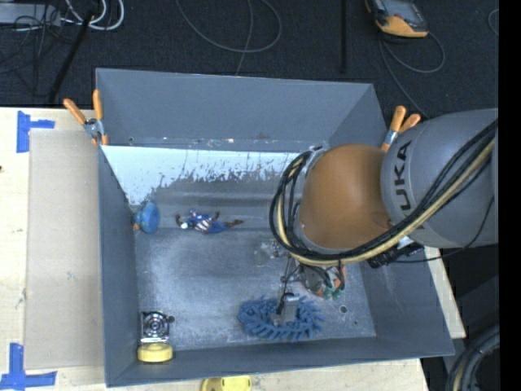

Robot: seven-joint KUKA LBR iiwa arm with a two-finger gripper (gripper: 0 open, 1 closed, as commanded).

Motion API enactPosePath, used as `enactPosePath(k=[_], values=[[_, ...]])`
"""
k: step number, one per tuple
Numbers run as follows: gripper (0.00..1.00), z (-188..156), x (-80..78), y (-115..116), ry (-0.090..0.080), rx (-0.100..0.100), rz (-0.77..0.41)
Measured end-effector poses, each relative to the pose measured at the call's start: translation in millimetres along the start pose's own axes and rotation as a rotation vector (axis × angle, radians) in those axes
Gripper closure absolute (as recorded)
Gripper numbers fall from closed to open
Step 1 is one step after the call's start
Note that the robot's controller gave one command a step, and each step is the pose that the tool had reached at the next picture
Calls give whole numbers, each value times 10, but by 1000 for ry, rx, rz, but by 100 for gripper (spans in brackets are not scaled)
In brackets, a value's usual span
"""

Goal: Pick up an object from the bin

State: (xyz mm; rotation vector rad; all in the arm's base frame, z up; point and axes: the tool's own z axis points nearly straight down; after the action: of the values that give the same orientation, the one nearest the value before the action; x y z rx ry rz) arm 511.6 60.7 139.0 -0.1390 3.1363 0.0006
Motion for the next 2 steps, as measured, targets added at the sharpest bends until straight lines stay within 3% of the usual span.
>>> enactPosePath(k=[1, 2], values=[[0, 385, -45, -126, 3, 0, -134], [100, 676, 256, -102, 6, 0, -47]])
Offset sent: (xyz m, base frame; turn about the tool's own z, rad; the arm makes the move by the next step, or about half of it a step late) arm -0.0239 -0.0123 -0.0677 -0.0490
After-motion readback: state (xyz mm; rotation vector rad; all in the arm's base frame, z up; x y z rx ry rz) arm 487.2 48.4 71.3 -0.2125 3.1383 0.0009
